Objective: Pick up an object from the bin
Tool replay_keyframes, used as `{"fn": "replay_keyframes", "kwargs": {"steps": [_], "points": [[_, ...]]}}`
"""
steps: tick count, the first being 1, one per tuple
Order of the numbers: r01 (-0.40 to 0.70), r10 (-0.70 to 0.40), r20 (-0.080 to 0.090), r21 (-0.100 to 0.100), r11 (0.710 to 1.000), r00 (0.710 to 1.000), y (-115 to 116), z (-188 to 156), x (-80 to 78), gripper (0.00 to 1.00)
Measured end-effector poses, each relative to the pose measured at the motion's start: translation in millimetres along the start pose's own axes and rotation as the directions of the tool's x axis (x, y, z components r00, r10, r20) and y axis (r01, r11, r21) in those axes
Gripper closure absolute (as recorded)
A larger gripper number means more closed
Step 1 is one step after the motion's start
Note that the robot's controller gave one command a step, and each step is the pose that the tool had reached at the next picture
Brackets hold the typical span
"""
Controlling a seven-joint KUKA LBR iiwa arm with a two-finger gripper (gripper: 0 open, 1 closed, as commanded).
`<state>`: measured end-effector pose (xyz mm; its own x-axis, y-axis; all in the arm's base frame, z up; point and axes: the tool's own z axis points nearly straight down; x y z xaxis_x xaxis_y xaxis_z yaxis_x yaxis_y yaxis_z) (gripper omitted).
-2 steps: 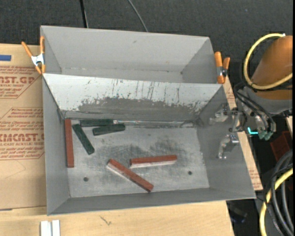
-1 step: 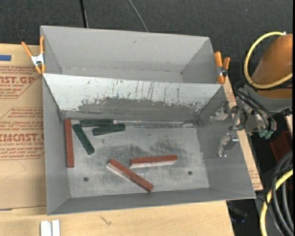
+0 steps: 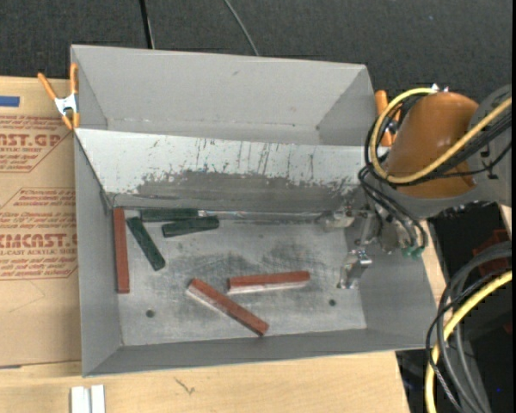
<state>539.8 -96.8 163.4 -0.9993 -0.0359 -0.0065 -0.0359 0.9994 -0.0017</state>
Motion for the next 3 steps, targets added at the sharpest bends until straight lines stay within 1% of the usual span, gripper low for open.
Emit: {"fn": "replay_keyframes", "kwargs": {"steps": [1, 2, 3], "points": [[-0.079, 0.079, -0.014, -0.003, 0.997, 0.997, 6, 69, 46.8, 0.0], [-0.037, 0.037, 0.005, -0.001, 0.999, 0.999, 46, 87, -35.0, 1.0], [-0.037, 0.037, 0.0, -0.001, 0.999, 0.999, 47, 90, -32.9, 0.0]]}}
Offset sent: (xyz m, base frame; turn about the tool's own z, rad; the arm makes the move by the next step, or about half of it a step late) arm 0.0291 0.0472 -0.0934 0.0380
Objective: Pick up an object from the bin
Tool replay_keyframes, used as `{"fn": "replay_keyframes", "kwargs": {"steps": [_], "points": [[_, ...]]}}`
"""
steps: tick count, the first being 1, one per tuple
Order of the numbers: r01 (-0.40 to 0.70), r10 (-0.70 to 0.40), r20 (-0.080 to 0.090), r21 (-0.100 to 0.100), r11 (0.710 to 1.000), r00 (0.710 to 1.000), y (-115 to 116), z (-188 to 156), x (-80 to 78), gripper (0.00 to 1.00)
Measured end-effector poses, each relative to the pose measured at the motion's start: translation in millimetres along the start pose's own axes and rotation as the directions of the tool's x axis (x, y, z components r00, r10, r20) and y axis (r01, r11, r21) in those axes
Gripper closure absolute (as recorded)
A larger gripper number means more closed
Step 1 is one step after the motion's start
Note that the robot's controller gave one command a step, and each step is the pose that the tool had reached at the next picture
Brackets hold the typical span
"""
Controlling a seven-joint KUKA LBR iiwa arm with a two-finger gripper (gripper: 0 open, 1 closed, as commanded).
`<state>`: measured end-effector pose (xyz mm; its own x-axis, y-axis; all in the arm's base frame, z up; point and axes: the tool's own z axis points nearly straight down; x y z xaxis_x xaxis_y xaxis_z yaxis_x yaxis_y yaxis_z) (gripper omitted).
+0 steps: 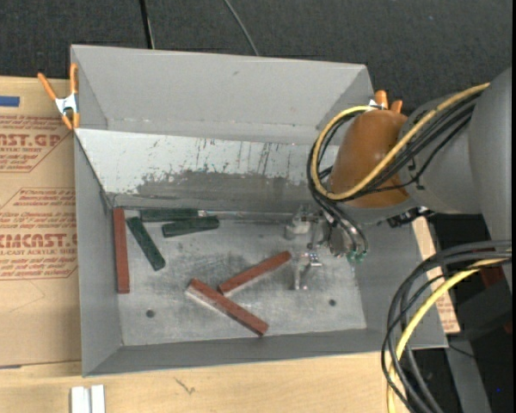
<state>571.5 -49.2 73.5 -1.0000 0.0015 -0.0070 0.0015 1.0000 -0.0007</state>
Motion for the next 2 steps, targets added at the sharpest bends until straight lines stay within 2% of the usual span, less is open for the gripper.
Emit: {"fn": "replay_keyframes", "kwargs": {"steps": [1, 2], "points": [[0.0, 0.0, 0.003, 0.0, 1.0, 1.0, -0.3, -3.1, -1.9, 1.0], [0.0, 0.0, 0.004, 0.001, 1.0, 1.0, -0.3, -3.1, -1.9, 1.0]]}}
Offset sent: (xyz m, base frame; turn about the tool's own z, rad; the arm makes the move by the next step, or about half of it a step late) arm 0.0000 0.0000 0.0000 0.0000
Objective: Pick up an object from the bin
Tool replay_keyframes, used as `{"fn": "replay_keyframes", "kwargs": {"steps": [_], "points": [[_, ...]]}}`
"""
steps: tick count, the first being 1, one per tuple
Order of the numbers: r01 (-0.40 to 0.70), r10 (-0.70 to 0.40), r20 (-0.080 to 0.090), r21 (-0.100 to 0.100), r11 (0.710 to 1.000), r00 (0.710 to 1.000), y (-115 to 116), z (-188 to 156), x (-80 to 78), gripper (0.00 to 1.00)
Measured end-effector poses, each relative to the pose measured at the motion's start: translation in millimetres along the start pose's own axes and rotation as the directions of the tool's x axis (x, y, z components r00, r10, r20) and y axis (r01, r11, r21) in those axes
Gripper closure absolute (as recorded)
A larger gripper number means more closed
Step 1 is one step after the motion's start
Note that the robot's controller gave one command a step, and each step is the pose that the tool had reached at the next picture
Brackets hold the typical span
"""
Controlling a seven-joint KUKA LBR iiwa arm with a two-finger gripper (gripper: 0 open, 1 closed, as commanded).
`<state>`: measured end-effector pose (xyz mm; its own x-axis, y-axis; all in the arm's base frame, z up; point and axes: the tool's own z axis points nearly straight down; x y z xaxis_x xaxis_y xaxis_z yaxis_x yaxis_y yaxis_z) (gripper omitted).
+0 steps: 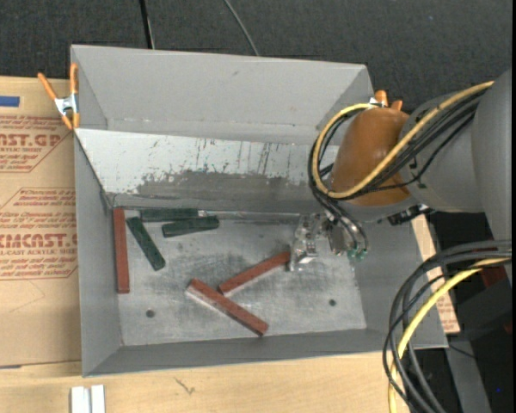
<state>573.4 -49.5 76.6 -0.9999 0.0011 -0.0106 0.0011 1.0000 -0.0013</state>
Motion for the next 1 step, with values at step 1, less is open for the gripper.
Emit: {"fn": "replay_keyframes", "kwargs": {"steps": [1], "points": [[0.013, -0.013, -0.014, -0.001, 1.0, 1.0, -0.8, -54.8, -3.8, 1.0]]}}
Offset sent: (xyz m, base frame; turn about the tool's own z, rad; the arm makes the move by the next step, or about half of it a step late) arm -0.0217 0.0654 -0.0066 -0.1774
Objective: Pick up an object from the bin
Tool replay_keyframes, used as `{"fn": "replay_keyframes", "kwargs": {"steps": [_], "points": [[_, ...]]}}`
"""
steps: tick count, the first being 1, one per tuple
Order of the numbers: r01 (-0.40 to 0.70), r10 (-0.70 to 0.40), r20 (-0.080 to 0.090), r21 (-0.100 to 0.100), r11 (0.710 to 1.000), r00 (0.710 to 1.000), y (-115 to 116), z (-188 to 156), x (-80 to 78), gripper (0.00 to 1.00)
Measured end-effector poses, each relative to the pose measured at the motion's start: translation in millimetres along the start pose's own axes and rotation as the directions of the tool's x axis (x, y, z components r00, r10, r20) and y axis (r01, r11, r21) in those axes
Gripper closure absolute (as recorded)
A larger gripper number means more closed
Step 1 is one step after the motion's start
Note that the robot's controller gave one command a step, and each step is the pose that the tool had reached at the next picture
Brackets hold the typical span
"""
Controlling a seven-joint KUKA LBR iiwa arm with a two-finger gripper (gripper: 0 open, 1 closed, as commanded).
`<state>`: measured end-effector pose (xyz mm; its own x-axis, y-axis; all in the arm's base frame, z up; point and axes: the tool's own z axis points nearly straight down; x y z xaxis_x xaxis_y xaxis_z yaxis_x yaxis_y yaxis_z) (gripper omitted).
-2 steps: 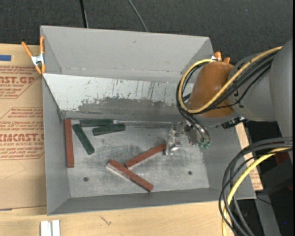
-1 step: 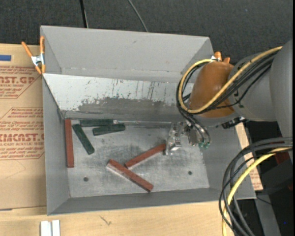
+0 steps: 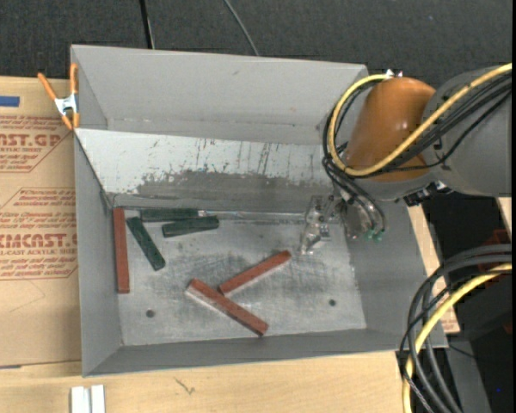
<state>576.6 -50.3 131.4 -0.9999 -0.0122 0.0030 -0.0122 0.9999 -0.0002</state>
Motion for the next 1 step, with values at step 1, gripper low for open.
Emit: {"fn": "replay_keyframes", "kwargs": {"steps": [1], "points": [[0.165, -0.165, 0.014, 0.001, 0.986, 0.986, 67.8, 57.8, 20.4, 0.0]]}}
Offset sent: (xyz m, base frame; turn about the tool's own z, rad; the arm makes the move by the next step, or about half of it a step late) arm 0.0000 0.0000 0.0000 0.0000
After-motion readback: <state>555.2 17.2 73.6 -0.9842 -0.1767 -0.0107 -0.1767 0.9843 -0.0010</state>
